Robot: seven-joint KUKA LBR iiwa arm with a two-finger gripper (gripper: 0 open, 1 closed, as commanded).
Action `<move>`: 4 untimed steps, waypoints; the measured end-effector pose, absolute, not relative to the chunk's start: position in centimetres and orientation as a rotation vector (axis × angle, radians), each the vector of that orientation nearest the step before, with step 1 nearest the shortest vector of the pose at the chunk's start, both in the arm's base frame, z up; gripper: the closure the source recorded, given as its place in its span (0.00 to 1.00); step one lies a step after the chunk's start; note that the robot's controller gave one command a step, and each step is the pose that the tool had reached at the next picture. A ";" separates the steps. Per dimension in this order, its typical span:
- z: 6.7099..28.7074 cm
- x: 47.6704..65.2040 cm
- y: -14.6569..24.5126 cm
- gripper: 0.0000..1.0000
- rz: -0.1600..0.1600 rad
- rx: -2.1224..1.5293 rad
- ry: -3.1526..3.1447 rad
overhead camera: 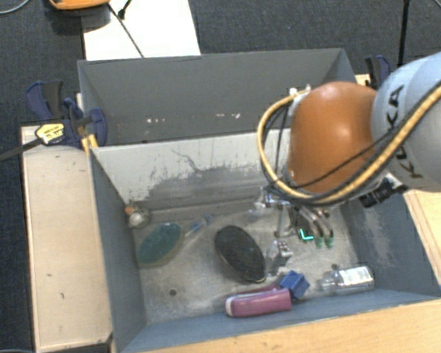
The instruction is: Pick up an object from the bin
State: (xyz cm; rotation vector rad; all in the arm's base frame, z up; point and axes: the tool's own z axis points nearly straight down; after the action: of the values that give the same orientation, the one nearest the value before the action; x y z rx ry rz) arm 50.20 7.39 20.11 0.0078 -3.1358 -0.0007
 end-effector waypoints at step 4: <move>8.4 57.2 -10.4 0.00 -0.007 0.914 -3.007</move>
Offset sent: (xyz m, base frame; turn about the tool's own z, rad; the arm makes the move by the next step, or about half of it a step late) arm 0.0338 0.0378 -0.1115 0.0025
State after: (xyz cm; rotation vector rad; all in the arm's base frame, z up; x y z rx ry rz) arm 57.21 -10.42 8.41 0.9145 -3.0068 -0.0071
